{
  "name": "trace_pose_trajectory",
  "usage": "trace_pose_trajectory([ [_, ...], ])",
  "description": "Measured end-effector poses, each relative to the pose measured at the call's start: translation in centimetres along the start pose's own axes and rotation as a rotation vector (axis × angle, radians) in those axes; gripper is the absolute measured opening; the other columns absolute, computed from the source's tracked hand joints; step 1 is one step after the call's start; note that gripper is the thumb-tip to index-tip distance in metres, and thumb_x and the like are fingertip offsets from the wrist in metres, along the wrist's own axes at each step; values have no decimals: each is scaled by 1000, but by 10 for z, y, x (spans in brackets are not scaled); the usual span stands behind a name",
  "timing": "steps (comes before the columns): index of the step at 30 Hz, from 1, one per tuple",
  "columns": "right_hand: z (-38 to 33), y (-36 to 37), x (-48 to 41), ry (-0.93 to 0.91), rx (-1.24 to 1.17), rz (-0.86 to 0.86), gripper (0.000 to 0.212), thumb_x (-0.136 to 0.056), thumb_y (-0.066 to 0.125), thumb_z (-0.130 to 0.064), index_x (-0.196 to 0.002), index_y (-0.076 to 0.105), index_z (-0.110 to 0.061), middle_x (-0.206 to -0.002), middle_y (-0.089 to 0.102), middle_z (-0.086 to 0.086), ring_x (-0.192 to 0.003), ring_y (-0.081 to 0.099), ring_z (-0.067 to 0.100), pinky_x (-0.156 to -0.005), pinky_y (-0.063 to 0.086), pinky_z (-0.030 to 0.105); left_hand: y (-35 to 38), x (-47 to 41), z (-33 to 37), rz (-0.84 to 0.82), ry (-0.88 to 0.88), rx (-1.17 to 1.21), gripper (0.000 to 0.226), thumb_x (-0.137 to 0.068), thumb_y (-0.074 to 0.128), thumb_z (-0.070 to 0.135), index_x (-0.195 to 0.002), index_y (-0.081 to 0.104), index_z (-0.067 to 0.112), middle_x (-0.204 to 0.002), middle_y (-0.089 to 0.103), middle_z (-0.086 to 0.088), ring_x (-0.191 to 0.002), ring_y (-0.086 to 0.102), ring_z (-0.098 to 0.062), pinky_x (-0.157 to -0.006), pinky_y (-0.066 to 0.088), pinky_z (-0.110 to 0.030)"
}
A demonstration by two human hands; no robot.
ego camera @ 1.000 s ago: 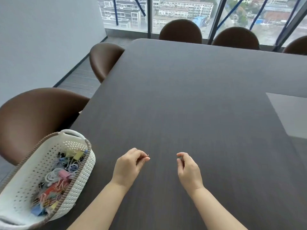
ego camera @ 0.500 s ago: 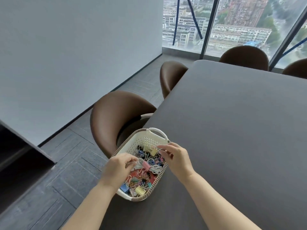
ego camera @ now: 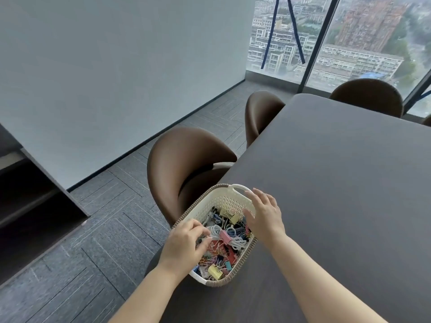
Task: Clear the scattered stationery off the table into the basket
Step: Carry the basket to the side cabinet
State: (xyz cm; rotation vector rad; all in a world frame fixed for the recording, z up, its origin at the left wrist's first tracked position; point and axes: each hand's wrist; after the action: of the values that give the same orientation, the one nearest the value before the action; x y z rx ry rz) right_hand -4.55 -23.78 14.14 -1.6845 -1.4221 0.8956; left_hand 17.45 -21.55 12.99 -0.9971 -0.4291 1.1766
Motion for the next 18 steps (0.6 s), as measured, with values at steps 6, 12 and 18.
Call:
trace_pose_trajectory([
  [6,13,3,-9,192,-72,-308,80,-91,52,-24,-145,-7,-27,-150,23,6,-109,54,29,-70,48,34,7,27,14,9,-320,-197,49,-84,56,45,-126,49,21,-140,35,-6,-132,25,-24,-110,24,-38],
  [12,18,0,12,176,-156,-259,52,-89,42,-10,-137,22,-21,-129,46,8,-86,54,30,-63,40,32,14,74,40,94,-670,98,87,-84,61,31,-145,0,16,-152,11,-7,-134,28,-22,-103,33,-31],
  [18,16,12,59,124,-287,-259,17,-92,37,-15,-109,36,-18,-79,54,3,-64,52,22,-52,38,31,6,111,44,205,-891,191,71,-94,41,14,-145,-7,19,-112,56,-14,-69,57,-18,-51,43,-21],
])
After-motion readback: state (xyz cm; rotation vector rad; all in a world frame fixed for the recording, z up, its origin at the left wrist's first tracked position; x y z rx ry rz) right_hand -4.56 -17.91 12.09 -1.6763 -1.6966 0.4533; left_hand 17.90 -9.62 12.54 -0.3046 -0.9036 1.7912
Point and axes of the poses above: each hand's wrist, its own x-axis away from the middle knuckle, its own y-axis out of the palm, z = x × y
